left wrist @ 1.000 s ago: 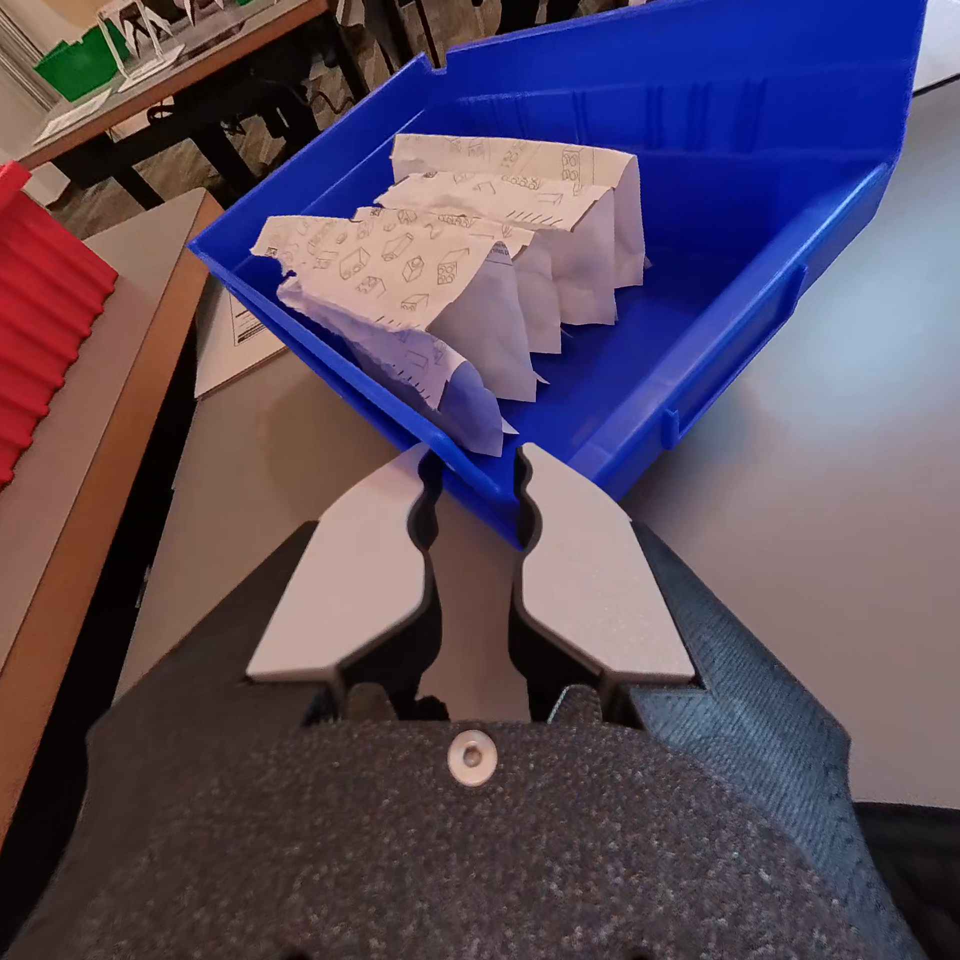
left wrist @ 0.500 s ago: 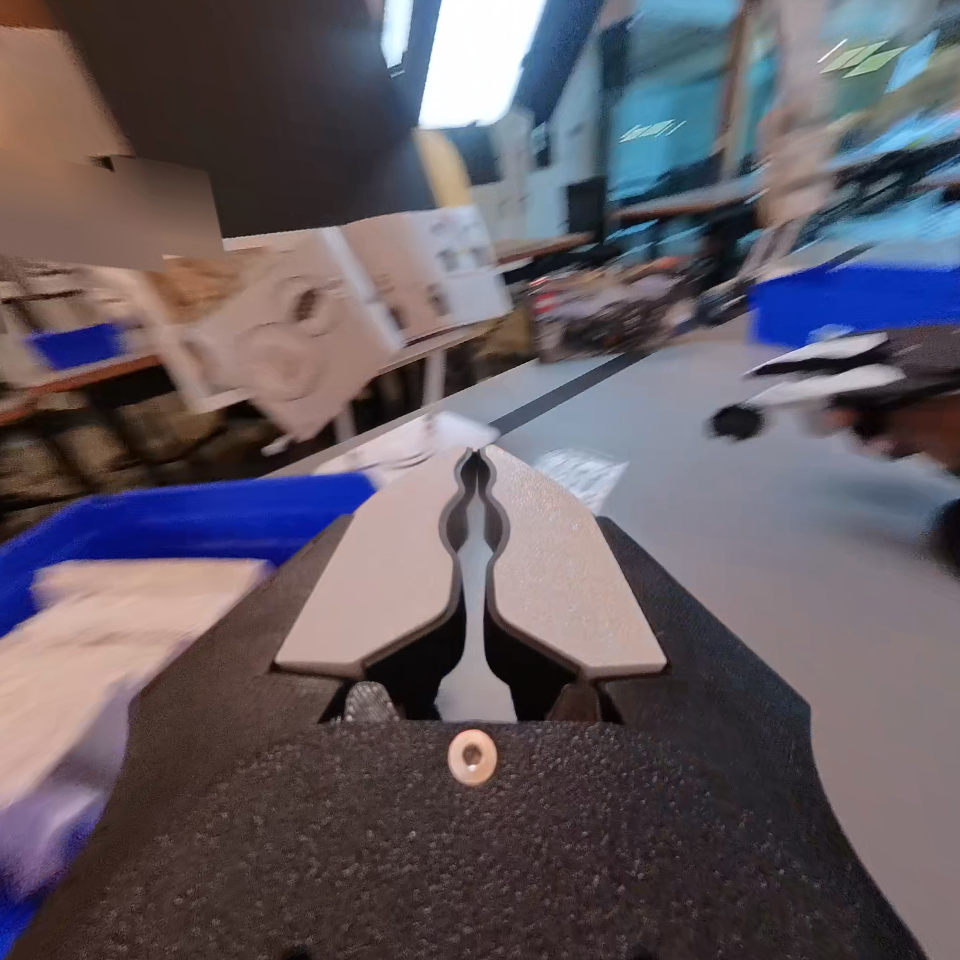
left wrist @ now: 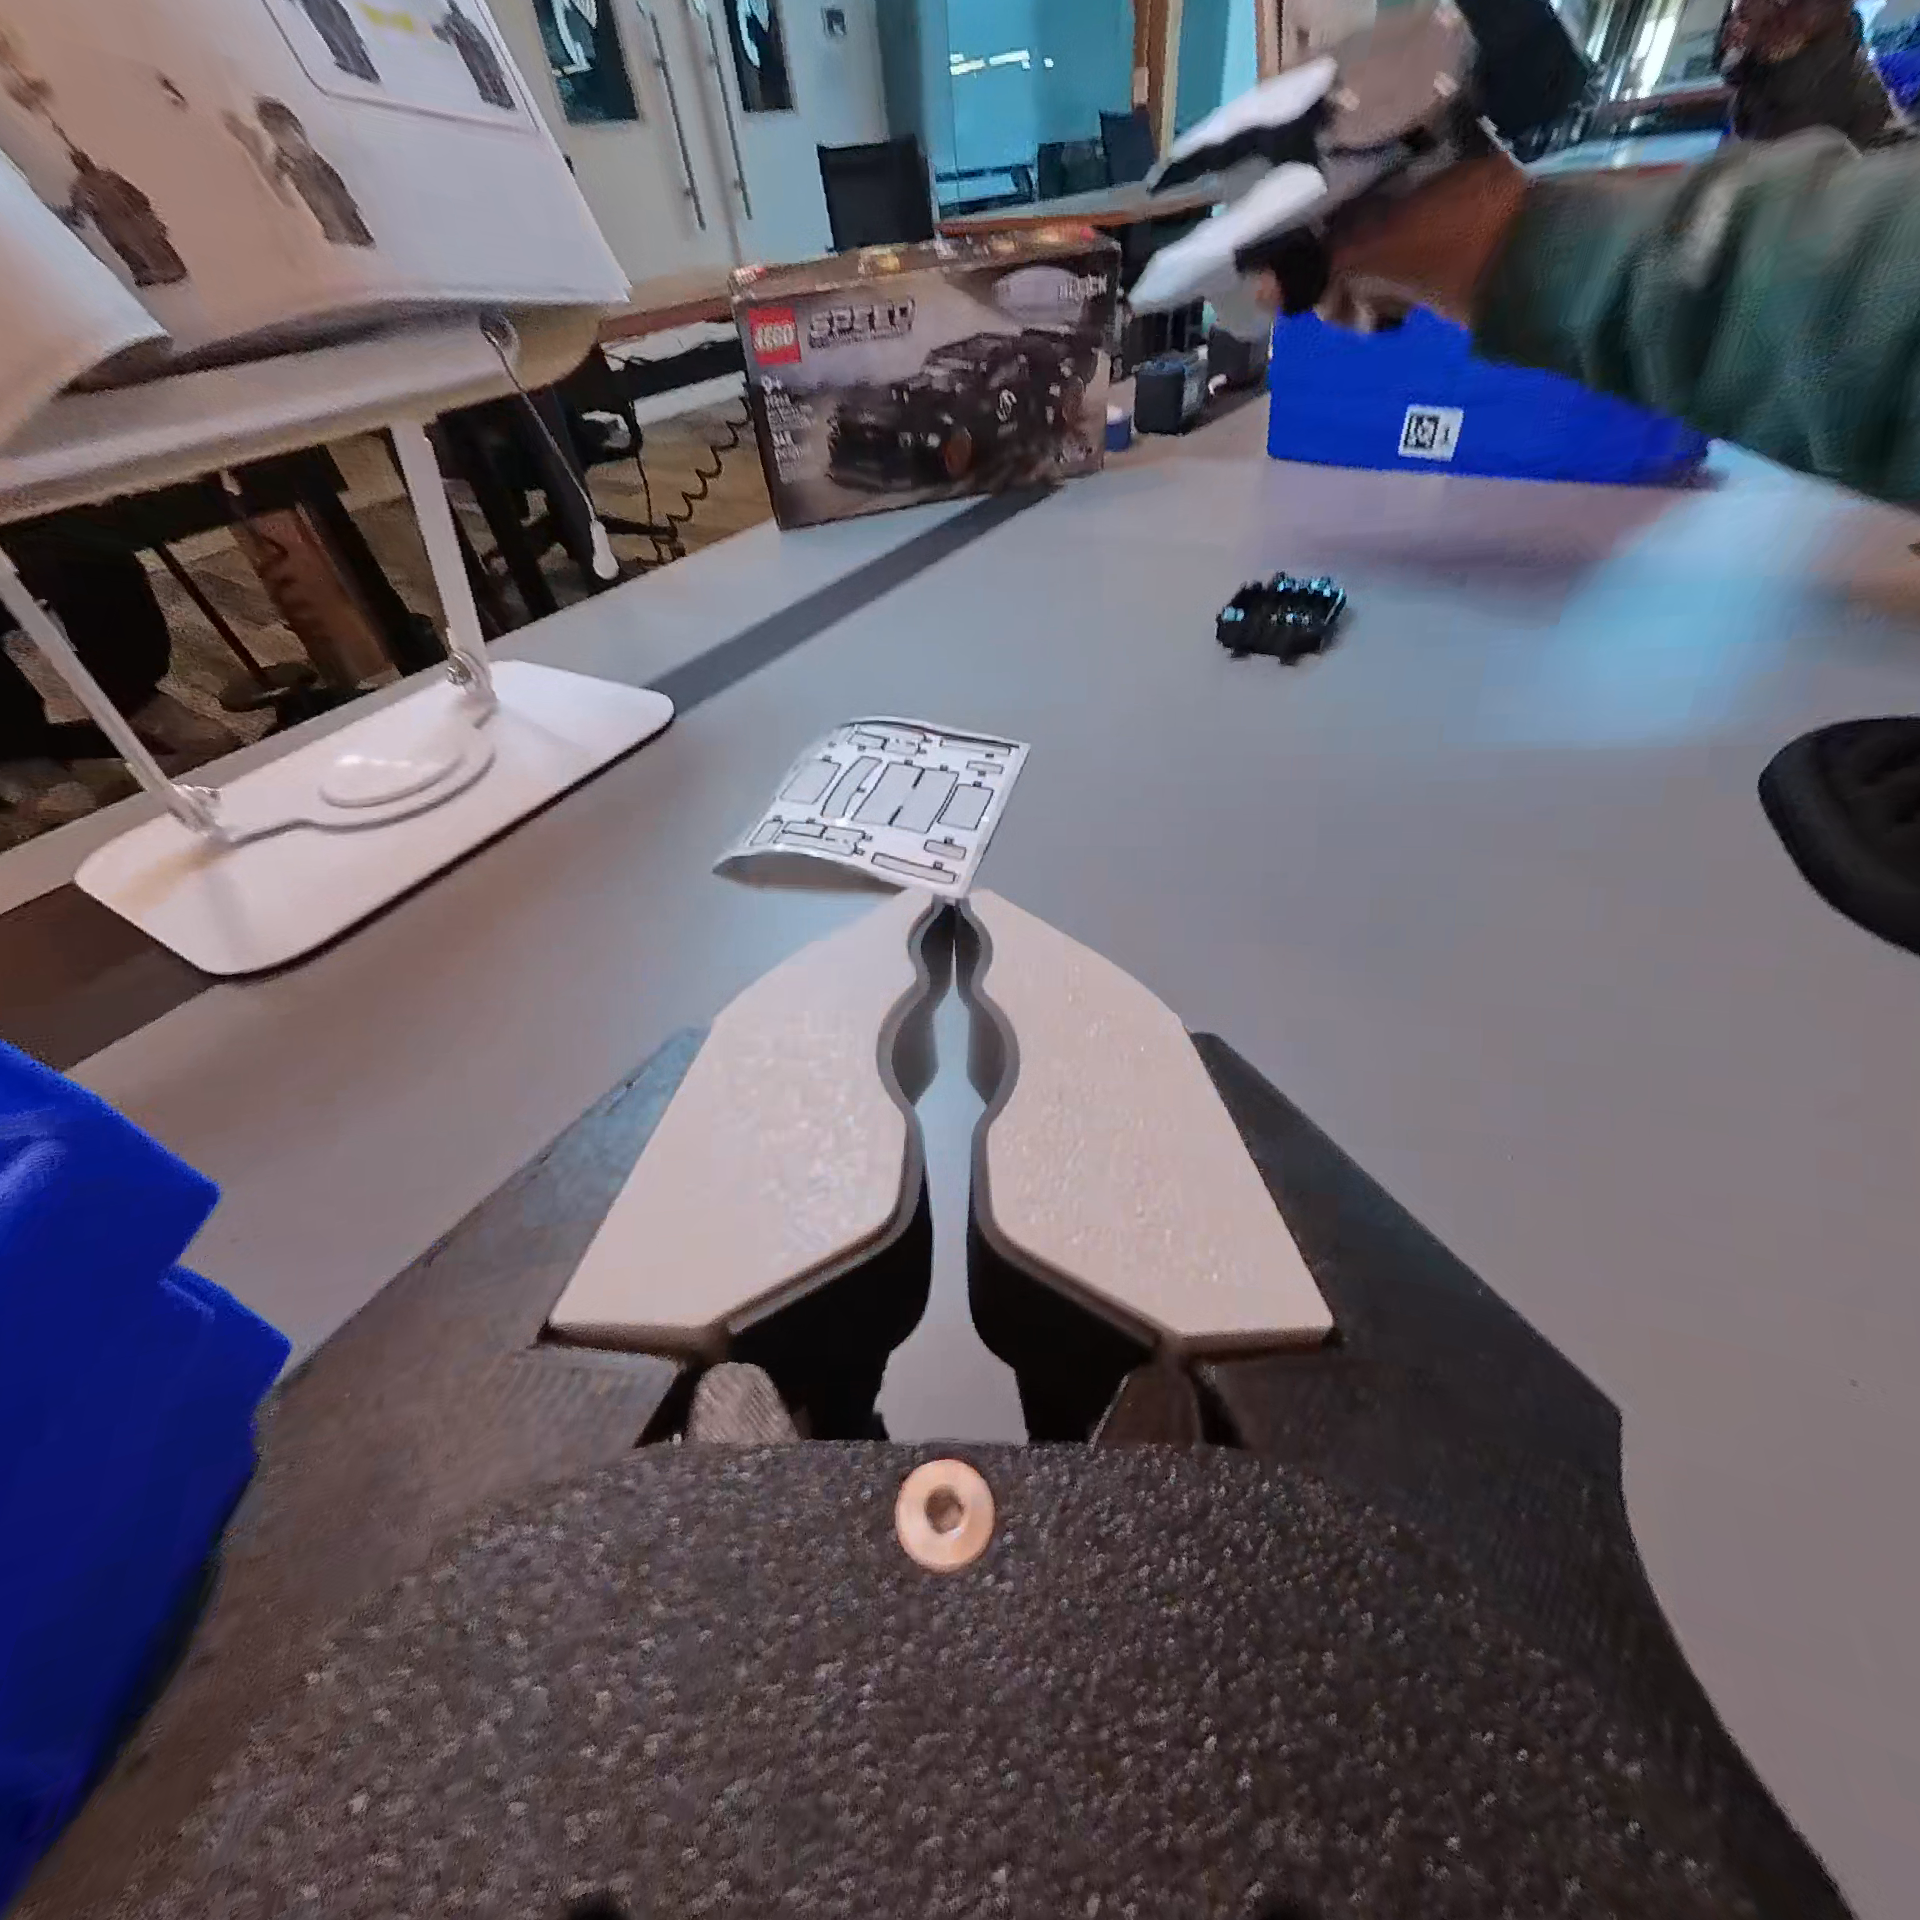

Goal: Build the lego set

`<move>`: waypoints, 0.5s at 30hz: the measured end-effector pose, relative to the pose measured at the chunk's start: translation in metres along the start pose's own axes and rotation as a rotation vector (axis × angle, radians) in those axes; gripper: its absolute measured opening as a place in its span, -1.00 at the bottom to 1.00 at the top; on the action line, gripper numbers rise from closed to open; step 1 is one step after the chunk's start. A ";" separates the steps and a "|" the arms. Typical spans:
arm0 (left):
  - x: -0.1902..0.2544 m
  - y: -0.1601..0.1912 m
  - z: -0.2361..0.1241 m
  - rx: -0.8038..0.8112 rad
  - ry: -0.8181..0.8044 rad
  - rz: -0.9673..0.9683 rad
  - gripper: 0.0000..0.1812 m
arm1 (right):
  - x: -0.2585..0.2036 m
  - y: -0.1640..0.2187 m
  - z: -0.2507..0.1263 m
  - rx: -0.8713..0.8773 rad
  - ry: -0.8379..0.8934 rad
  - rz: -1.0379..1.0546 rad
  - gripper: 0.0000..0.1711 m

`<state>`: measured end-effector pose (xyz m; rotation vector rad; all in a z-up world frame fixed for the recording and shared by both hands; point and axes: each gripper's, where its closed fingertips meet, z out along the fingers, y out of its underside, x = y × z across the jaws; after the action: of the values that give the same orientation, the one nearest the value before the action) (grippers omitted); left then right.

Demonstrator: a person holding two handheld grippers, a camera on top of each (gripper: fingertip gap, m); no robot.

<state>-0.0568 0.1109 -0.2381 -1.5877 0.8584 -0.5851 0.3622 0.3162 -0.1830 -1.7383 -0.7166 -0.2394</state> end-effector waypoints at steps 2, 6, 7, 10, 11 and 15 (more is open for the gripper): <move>-0.001 0.007 0.004 -0.021 -0.004 0.027 -1.00 | 0.045 0.012 0.034 -0.085 0.000 -0.024 -0.03; 0.000 0.017 0.011 -0.054 -0.001 0.077 -1.00 | 0.106 0.032 0.091 -0.237 -0.023 -0.058 0.12; 0.001 0.018 0.012 -0.060 0.005 0.085 -1.00 | 0.112 0.040 0.103 -0.282 -0.053 -0.066 0.16; 0.003 0.021 0.016 -0.066 0.016 0.113 -1.00 | 0.113 0.073 0.126 -0.445 -0.185 -0.066 0.25; 0.003 0.021 0.016 -0.068 0.016 0.120 -1.00 | 0.119 0.083 0.130 -0.494 -0.165 -0.109 0.24; 0.006 0.024 0.020 -0.082 0.032 0.130 -1.00 | 0.127 0.085 0.127 -0.535 -0.161 -0.165 -0.02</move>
<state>-0.0426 0.1172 -0.2658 -1.5865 1.0126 -0.4885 0.4857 0.4665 -0.2244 -2.2249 -0.9782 -0.4389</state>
